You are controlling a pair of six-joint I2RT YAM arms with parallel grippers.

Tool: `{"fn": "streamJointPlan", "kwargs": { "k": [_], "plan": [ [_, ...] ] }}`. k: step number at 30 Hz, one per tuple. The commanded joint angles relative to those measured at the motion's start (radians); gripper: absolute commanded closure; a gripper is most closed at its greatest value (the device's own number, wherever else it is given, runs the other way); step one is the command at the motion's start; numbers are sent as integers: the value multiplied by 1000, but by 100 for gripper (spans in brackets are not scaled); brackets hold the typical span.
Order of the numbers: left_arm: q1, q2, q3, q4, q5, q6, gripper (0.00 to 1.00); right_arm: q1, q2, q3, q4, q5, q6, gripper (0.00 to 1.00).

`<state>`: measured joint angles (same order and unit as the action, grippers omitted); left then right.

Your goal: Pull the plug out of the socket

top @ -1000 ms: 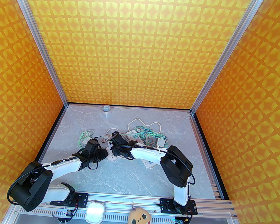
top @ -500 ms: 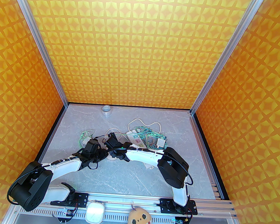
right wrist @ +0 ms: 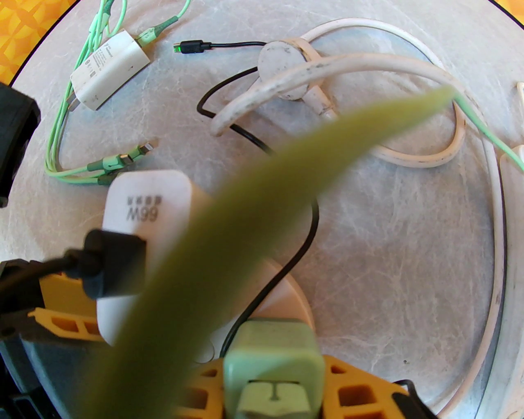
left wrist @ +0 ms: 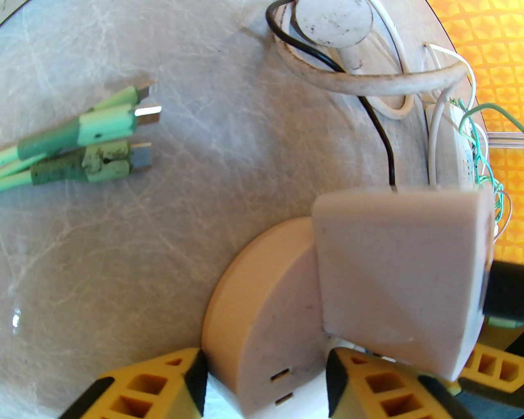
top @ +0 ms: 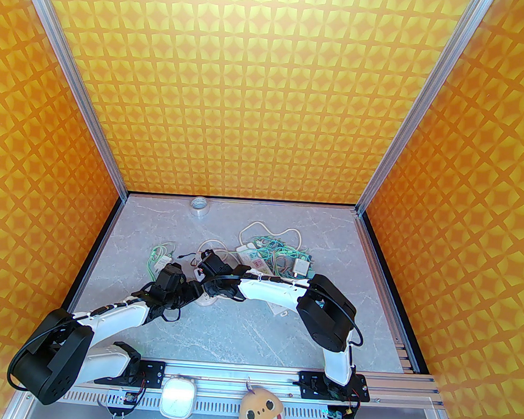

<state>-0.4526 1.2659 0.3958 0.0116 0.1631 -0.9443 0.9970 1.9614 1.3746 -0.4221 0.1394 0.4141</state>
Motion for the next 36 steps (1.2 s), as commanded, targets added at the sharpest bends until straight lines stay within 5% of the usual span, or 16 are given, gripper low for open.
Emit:
{"fn": "streamJointPlan", "kwargs": {
  "k": [1, 6, 19, 31, 36],
  "plan": [
    [-8, 35, -1, 37, 27, 9, 52, 26, -19, 14, 55, -98, 16, 72],
    [-17, 103, 3, -23, -24, -16, 68, 31, -22, 31, 2, -36, -22, 72],
    [-26, 184, 30, -95, -73, -15, 73, 49, -54, 36, -101, 257, -121, 72],
    [-37, 188, 44, -111, -73, -9, 73, -58, -128, -102, 148, -241, 45, 71],
    [-36, 192, 49, -116, -73, -5, 73, -69, -146, -101, 148, -265, 42, 71]
  ]
}}
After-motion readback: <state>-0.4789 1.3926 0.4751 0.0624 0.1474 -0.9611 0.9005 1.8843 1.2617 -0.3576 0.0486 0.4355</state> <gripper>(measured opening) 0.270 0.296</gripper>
